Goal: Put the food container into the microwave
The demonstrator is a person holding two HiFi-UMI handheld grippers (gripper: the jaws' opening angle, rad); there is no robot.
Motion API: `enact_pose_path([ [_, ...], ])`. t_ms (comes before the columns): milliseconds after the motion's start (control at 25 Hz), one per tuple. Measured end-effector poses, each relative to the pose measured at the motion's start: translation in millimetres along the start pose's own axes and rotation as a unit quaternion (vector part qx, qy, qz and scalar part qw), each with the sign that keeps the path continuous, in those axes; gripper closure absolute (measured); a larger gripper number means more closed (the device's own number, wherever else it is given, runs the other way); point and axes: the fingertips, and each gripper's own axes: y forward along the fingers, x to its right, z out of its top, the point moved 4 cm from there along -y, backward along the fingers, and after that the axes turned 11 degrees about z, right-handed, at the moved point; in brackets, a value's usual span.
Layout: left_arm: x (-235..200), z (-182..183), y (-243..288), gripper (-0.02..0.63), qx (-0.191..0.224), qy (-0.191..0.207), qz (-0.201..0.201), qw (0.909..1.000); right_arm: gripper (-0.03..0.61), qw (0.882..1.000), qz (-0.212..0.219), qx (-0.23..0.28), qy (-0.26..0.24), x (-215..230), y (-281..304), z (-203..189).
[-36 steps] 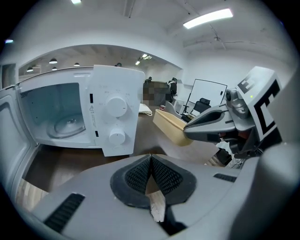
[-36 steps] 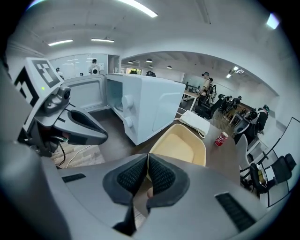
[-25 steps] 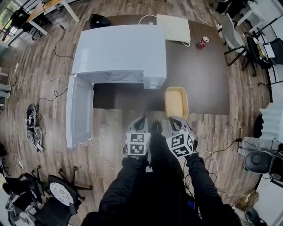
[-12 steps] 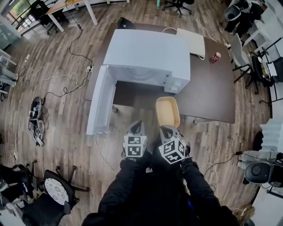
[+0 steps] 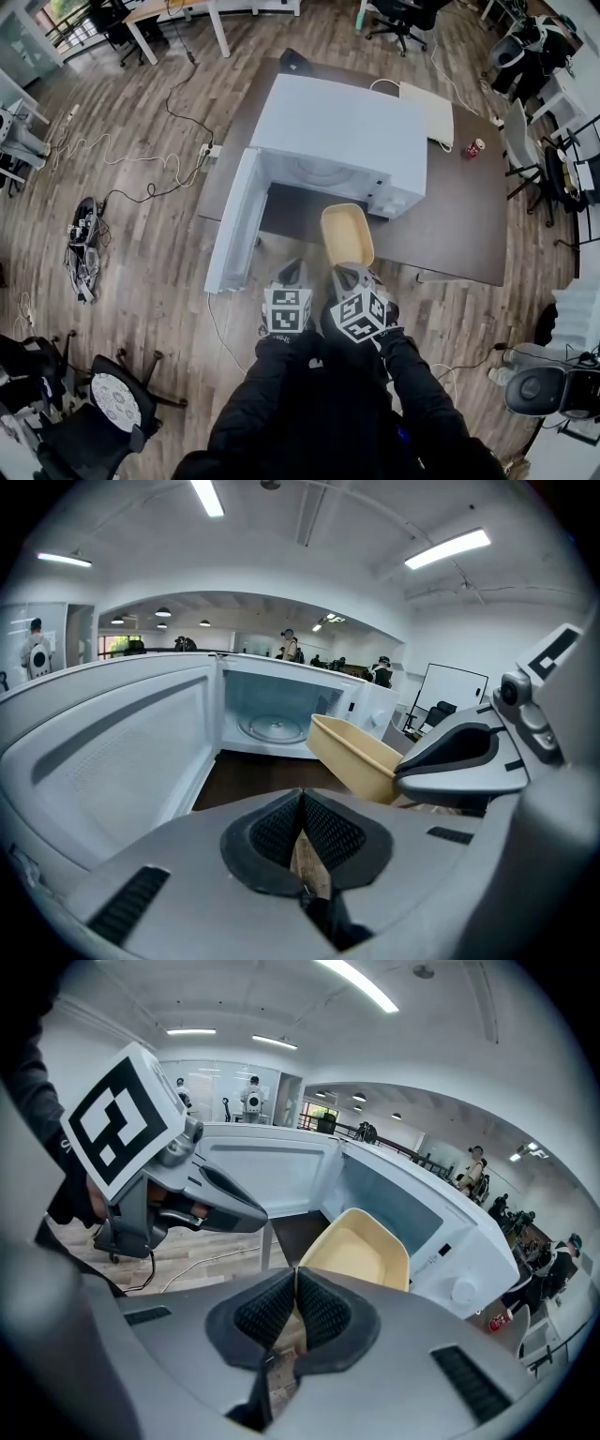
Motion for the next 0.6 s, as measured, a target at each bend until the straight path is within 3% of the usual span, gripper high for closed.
enact_pose_path([
  [600,-44,60,103,0.581,-0.03,-0.027,0.052,0.9978,0.548,0.998,0.047,-0.009,-0.05,117,102,49],
])
